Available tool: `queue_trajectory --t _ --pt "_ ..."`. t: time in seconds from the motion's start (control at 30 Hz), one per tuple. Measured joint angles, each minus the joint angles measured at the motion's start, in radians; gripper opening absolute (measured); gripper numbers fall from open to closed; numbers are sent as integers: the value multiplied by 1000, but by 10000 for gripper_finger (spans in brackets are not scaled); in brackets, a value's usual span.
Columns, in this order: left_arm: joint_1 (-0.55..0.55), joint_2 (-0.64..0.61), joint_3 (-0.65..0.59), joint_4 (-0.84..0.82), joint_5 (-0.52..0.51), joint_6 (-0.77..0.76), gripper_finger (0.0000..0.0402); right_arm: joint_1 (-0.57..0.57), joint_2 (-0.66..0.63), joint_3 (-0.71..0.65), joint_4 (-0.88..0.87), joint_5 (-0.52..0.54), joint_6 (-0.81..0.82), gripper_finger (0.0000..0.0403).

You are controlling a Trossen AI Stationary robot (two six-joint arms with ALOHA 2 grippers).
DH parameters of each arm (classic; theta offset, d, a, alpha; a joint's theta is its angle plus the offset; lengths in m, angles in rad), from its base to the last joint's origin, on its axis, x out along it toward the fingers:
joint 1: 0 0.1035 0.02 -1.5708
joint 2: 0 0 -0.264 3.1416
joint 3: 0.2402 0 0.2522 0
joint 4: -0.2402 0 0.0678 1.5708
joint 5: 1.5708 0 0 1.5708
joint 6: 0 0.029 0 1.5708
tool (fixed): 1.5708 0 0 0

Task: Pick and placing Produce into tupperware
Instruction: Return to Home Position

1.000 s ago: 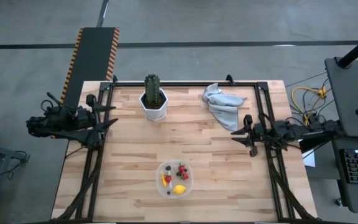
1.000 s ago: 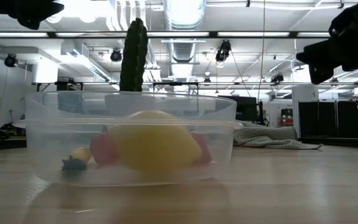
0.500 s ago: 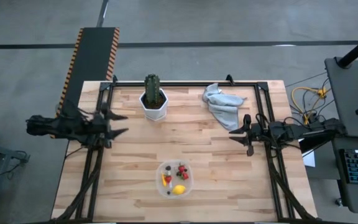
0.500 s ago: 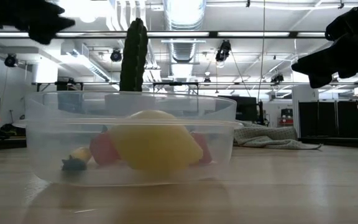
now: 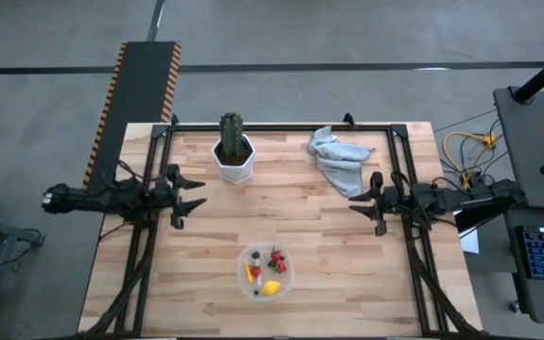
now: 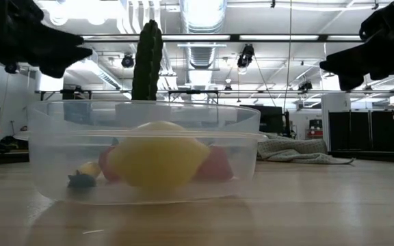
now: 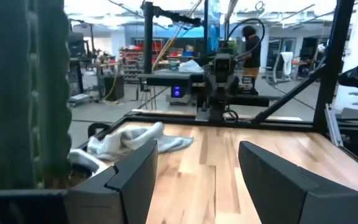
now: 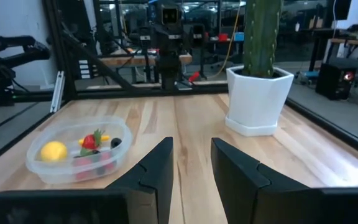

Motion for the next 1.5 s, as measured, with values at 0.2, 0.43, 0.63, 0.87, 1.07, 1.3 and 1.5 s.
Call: queue_trajectory --t 0.2,0.43,0.63,0.87,1.07,1.3,1.5 --pt "117 -29 -65 -16 102 -81 210 0 0 0 7 2 -12 100" --pt "146 -43 -69 -10 160 -33 131 0 0 0 8 73 -69 100" --pt "147 -31 -69 -23 195 -30 11 0 1 0 7 94 -113 72" --pt "148 -31 -69 -24 208 -24 1 0 0 0 8 94 -129 10" --pt "148 -30 -69 -24 220 -33 0 0 2 0 8 87 -89 8" --pt "148 -30 -70 -11 228 -28 0 0 2 0 7 44 -8 8" --pt "148 -30 -70 -8 231 -2 0 0 2 0 8 41 26 8"
